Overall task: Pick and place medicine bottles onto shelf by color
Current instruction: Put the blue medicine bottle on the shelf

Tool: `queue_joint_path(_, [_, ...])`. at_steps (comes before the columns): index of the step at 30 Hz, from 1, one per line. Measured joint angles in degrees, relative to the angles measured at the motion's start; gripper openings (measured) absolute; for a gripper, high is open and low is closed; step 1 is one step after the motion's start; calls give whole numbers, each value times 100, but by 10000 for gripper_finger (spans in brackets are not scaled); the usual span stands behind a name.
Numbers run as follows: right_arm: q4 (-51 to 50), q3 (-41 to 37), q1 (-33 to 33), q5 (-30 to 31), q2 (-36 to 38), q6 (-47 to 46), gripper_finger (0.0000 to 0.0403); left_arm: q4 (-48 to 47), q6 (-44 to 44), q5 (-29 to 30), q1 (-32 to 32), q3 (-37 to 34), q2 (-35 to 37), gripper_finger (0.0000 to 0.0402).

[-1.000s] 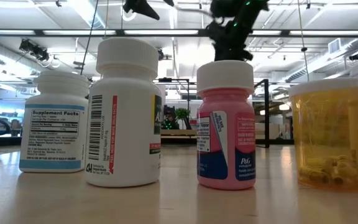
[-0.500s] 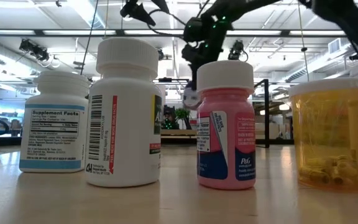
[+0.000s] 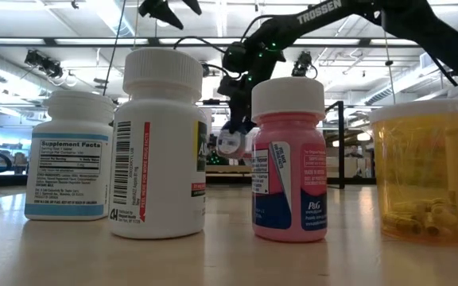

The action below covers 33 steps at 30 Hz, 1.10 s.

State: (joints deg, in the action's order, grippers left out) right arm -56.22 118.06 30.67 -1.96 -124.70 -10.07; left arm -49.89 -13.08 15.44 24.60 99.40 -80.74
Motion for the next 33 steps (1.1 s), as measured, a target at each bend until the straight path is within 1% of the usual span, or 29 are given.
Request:
queue_joint_path(6, [467,0,-6,-6,-24,-72,198,8,-65,11,74,-3,25,357])
queue_joint_path(8, [441,-2,-4,-71,-41,-74,198,19,-85,18,74,-3,29,357])
queue_joint_path(17, [436,-4,97,86,-42,67,198,12,-99,16,67,-3,29,357])
queue_joint_path(28, [557,-6,220,104,-42,153,198,13,-88,16,66,-3,29,357])
queue_joint_path(33, [578,-241,223,99,-39,144,198,12,-120,14,65,-3,29,357])
